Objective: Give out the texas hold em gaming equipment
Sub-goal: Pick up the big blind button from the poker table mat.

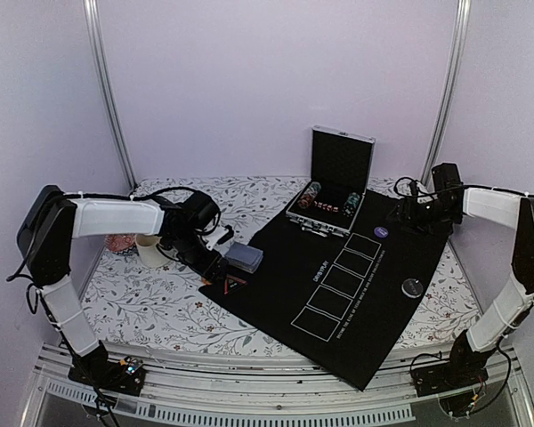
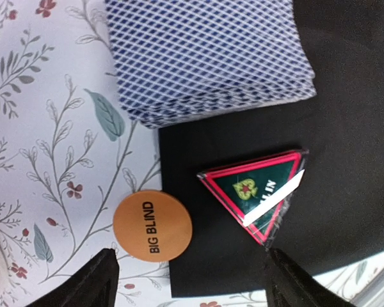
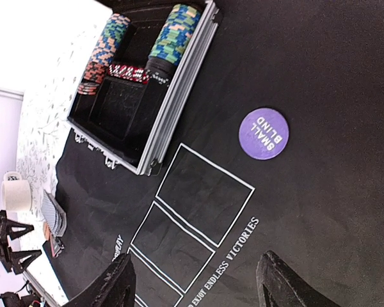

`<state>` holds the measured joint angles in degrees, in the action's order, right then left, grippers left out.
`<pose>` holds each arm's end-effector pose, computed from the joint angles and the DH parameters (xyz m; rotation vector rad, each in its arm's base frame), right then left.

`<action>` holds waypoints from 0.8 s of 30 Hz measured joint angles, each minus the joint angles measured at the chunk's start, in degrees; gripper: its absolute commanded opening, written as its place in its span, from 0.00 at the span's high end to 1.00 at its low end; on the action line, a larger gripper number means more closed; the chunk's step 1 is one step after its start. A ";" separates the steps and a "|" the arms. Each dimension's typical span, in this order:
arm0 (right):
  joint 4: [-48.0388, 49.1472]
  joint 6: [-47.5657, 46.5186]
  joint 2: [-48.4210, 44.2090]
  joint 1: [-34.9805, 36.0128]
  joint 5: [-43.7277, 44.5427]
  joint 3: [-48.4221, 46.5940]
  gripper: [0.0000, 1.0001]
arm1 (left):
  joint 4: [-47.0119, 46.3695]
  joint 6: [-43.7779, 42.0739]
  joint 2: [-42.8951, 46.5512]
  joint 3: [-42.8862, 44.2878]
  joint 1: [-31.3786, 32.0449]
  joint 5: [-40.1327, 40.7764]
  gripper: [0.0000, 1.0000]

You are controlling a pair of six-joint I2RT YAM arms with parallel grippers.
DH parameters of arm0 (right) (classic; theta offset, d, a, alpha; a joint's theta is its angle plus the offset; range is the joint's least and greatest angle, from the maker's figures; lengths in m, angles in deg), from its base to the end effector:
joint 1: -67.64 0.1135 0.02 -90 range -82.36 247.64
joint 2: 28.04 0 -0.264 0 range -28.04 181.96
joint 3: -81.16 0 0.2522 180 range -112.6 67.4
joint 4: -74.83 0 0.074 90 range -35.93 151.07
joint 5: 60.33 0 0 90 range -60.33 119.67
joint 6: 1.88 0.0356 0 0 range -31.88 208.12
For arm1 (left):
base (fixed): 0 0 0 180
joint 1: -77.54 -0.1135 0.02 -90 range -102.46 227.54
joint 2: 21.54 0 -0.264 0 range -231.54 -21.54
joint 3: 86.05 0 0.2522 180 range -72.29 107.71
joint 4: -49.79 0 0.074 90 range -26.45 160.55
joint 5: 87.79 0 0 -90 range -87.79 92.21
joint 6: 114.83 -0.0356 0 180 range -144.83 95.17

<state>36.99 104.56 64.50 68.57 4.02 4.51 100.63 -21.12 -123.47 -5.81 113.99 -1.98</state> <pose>0.3367 0.0209 0.2227 0.1526 2.5018 0.6861 0.2734 -0.2052 0.1741 0.8243 2.7488 -0.2500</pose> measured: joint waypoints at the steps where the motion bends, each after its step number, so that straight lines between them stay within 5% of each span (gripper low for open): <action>1: -0.17 0.00 -0.48 0.31 -0.02 0.35 0.33 | 0.04 0.48 0.09 0.00 -0.31 0.55 0.17; 16: -1.51 -0.02 -1.88 0.90 0.00 1.92 0.33 | 0.48 -0.15 -5.16 0.00 -3.72 2.56 0.13; 24: -1.55 -0.17 -1.88 0.90 -0.02 2.34 0.33 | -0.17 -1.20 -5.73 0.28 -2.14 2.64 0.26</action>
<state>35.44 104.39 62.62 69.47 4.00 6.85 100.46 -22.32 -129.19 -5.52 111.85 0.67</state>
